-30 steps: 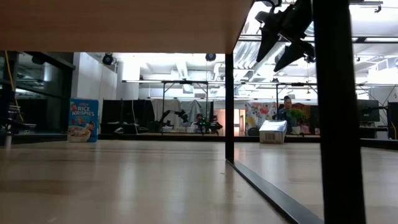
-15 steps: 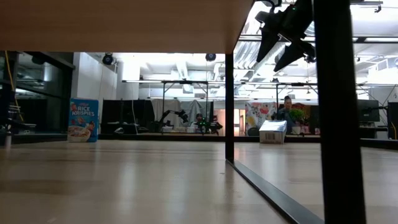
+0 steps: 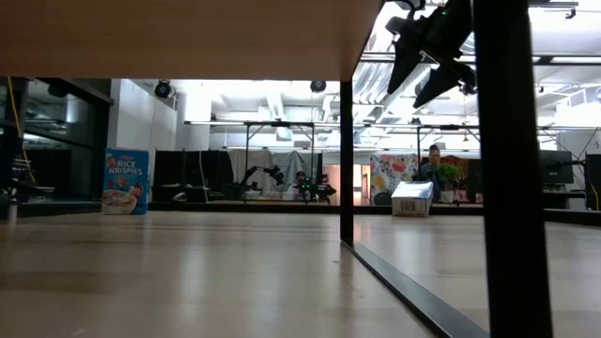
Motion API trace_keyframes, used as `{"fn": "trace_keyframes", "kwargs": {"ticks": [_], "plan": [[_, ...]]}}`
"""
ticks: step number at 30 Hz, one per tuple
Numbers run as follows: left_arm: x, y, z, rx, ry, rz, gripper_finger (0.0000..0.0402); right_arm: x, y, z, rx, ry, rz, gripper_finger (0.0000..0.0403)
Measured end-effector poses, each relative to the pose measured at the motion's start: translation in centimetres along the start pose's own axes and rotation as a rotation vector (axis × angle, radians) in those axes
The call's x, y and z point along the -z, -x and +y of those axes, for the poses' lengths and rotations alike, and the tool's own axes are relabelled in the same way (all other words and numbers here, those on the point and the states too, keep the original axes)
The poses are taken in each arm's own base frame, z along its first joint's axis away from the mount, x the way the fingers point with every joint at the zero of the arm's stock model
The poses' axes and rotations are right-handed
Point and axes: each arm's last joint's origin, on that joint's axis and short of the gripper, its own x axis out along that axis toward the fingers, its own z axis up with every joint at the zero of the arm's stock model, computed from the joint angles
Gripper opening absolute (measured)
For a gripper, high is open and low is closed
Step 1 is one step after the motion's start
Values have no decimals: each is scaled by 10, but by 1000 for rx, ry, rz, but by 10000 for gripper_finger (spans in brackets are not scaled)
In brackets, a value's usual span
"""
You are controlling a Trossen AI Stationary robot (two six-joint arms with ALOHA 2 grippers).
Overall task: Stack cereal on shelf
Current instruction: Put the red cereal box on the shelf aligned with the red cereal box
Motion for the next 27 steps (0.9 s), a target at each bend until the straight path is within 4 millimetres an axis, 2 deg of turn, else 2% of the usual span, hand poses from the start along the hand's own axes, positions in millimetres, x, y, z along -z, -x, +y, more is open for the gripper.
{"fn": "trace_keyframes", "kwargs": {"ticks": [5, 10, 15, 19, 24, 25, 27], "plan": [[-12, 27, 28, -93, 2, -62, 0, 0, 0, 2, -48, -4, 30, 287], [-40, 24, 48, -91, -16, -24, 0, 2, 2, 11, -245, 6, 140, 287], [-67, 29, 55, -114, -119, -106, 0, 9, 13, 38, -529, 47, 185, 270], [-85, 34, 58, -107, -123, -274, 0, 24, 26, 60, -644, 88, 186, 204], [-96, 32, 57, -100, -147, -343, 0, 40, 48, 77, -671, 156, 173, 41], [-97, 27, 56, -99, -139, -330, 0, 42, 52, 79, -665, 166, 163, 21], [-98, 15, 54, -73, -116, -278, 0, 43, 63, 83, -648, 181, 144, 19]]}}
